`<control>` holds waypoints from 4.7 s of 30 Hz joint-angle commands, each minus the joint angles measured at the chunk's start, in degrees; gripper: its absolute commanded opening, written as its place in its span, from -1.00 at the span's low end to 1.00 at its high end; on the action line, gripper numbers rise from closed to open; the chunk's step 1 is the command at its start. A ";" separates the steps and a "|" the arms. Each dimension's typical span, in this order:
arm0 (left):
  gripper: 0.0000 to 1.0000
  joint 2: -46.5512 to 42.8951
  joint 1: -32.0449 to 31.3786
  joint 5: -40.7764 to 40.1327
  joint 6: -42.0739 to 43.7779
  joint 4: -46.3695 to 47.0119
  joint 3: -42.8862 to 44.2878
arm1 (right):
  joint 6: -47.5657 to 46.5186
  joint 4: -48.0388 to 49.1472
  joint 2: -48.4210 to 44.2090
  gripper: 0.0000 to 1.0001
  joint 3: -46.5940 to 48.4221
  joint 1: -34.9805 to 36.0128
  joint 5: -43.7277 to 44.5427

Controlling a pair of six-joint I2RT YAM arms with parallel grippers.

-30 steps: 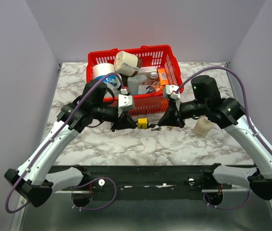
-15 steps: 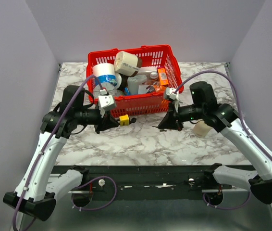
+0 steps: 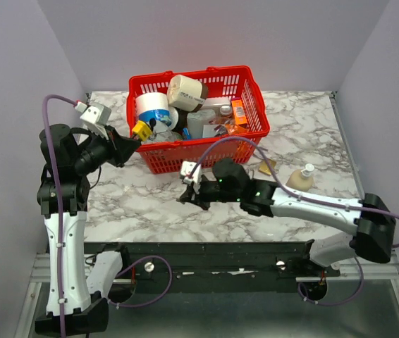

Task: Lock with the key
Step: Place the key at the center of the board, then adjust the lock.

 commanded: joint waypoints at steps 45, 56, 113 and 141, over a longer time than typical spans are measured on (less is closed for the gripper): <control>-1.00 4.26 6.35 15.02 0.17 0.13 1.76 | 8.11 2.52 19.00 0.27 7.14 6.03 11.57; -1.00 3.30 5.21 28.22 6.32 -2.60 1.67 | 5.64 -13.96 -10.52 0.92 6.80 0.00 -0.46; -1.00 13.40 -43.75 6.07 25.93 -0.49 7.92 | -6.39 -16.08 -26.80 -0.66 5.21 -26.58 -34.75; -1.00 16.92 -46.13 4.31 22.67 -0.58 10.29 | -1.12 -14.24 -25.13 -0.63 3.99 -26.14 -39.15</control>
